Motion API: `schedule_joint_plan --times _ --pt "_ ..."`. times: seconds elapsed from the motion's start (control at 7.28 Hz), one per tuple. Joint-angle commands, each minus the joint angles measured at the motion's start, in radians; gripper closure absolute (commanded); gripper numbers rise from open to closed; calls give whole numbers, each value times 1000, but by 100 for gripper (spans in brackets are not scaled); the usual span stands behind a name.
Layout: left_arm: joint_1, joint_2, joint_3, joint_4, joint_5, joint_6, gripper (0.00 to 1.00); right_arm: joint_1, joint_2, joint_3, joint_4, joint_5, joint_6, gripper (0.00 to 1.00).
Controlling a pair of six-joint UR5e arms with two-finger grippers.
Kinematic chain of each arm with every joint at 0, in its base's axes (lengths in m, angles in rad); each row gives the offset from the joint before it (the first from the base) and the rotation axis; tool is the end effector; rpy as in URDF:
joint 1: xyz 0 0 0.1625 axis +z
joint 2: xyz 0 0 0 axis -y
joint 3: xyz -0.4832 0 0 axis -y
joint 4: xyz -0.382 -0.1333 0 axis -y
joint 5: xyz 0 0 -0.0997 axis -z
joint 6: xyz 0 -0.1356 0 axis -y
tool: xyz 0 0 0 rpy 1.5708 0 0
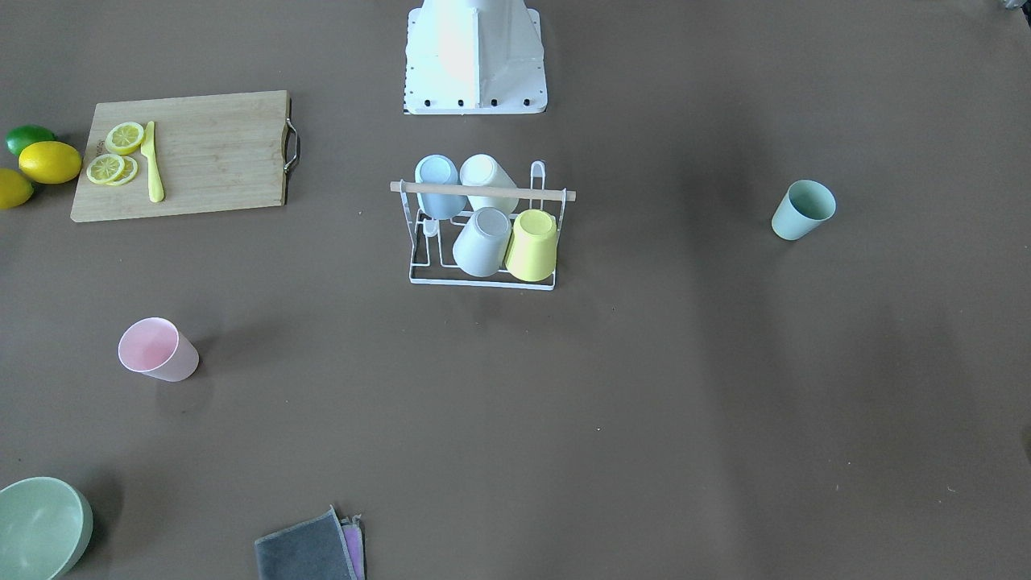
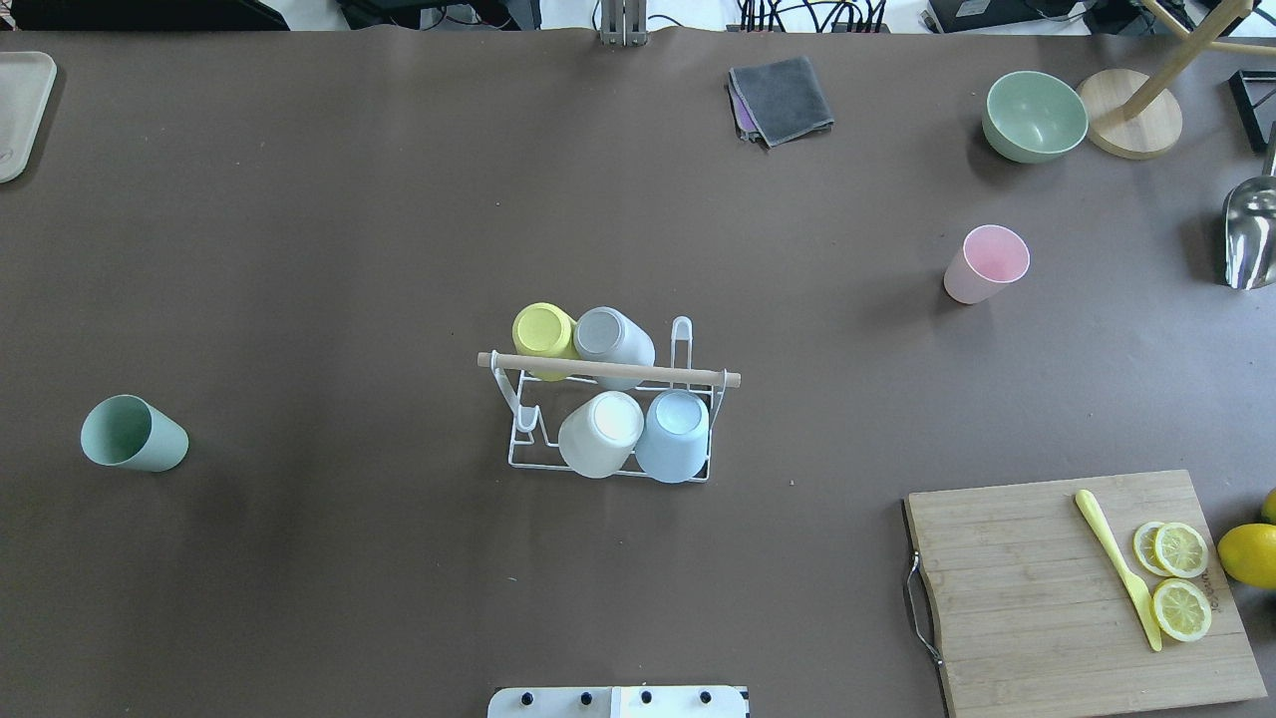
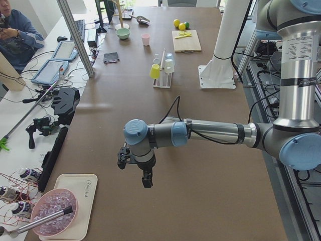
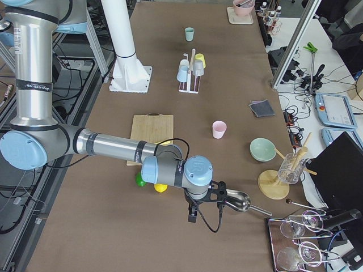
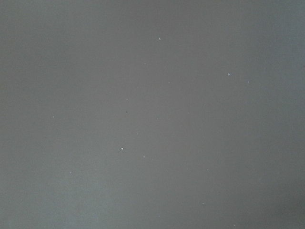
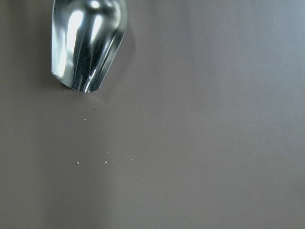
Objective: Place cup on cup holder
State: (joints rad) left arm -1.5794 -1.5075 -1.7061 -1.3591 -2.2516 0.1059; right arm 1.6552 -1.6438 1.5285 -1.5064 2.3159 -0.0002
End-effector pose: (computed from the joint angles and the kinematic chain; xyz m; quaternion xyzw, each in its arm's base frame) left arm -0.0517 -0.4341 0.7355 -0.0466 0.3363 0.0225 0.9403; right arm 0.0782 -0.4337 0.7930 -0.0083 -0.3646 0.0484 0.9299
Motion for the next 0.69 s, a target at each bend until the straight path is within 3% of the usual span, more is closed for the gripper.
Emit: schedule_joint_plan --times 0.0,0.55 --pt "-10 1 0 0 1 0 2 0 4 -4 0 0 0 0" --pt "-48 9 12 -6 -17 0 2 0 6 -1 2 -3 -1 0"
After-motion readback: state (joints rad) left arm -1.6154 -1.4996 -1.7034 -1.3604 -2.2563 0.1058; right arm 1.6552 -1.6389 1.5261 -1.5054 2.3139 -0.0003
